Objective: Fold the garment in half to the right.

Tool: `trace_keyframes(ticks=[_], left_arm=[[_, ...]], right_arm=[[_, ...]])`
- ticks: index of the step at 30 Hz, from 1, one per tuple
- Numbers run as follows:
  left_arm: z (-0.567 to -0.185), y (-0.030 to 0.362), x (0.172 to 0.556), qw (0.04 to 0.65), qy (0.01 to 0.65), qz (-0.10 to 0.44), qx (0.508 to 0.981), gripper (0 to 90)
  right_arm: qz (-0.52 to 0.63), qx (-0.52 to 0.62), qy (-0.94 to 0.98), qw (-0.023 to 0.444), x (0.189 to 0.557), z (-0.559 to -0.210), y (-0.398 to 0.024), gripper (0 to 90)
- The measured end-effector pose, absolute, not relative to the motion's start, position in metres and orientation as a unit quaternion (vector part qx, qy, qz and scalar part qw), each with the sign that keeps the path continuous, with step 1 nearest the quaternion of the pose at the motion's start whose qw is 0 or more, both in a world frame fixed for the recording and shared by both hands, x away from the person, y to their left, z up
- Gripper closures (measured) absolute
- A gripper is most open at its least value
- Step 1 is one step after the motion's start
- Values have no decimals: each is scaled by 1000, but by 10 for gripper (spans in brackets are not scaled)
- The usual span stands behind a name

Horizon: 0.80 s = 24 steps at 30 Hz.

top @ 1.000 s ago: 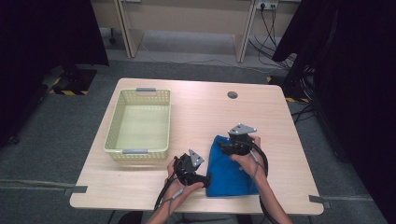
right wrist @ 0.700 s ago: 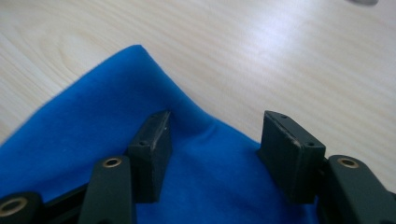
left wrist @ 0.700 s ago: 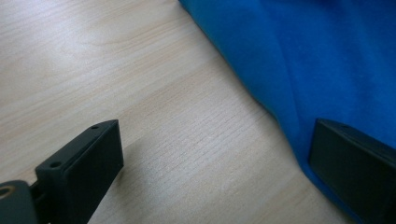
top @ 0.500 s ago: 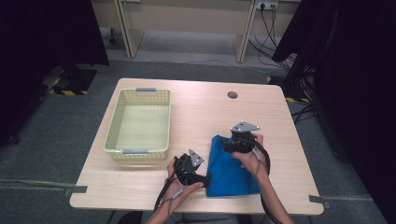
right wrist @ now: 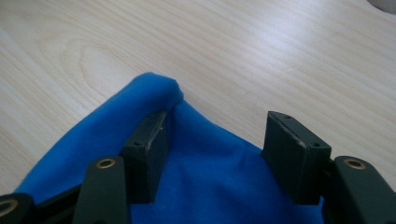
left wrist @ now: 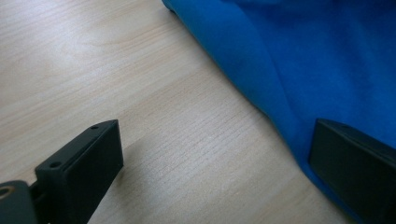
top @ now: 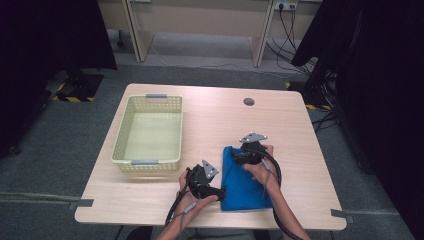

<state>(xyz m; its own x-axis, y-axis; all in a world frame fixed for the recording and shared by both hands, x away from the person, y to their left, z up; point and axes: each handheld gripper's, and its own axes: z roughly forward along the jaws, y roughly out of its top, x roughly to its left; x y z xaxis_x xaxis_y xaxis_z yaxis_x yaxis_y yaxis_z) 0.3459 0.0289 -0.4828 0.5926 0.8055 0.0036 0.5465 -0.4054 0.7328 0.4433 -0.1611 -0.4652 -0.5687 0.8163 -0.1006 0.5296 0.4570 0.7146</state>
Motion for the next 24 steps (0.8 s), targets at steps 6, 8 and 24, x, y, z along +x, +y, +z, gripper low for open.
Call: trace_keyframes(ticks=[6, 8, 24], left_arm=[[-483, 29, 346, 356, 413, 181, 818, 26], [-483, 29, 346, 356, 414, 180, 818, 25], [-483, 29, 346, 356, 414, 181, 819, 24]], right_arm=[[337, 410, 817, 225, 439, -453, -162, 373], [356, 411, 810, 222, 437, -443, -161, 367], [319, 414, 829, 199, 443, -462, -147, 322]])
